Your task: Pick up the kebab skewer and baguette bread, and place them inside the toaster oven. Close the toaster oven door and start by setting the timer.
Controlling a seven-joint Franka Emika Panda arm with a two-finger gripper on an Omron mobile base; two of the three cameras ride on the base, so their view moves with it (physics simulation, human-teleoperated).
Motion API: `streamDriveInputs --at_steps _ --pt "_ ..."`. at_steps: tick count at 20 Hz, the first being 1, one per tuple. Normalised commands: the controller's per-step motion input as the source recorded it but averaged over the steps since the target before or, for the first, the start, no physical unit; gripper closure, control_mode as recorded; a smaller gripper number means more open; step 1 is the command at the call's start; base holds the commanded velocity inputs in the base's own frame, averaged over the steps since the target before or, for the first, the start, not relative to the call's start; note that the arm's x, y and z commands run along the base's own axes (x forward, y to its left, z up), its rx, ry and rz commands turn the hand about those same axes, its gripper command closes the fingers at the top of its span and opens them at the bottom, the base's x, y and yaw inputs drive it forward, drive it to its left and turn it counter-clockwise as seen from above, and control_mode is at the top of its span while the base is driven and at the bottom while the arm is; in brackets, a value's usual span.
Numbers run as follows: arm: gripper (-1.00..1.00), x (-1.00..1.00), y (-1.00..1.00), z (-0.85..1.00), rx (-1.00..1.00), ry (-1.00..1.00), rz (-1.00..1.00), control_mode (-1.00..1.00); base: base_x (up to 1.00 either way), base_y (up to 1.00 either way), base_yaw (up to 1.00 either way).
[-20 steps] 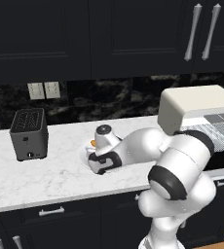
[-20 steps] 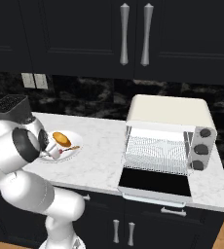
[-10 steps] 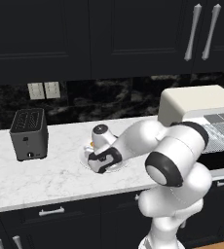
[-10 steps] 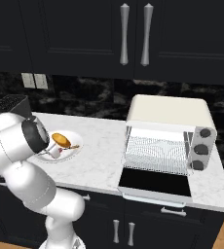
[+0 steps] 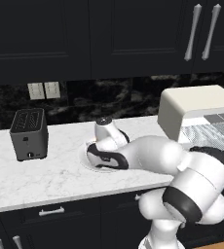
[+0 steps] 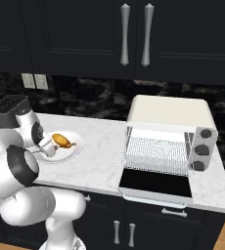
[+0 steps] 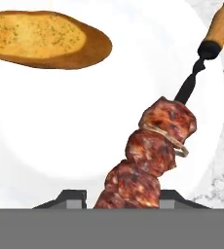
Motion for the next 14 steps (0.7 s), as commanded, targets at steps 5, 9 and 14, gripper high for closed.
streamDriveInputs --at_steps 5,9,14 --pt "1.00 -0.59 -0.73 0.67 0.01 0.02 0.00 -1.00 0.00 0.00 0.00" --pt "1.00 -0.33 -0.94 0.56 0.00 0.06 0.00 -1.00 0.00 0.00 0.00" --pt "1.00 -0.58 -0.94 0.52 -0.02 0.04 0.00 -1.00 0.00 0.00 0.00"
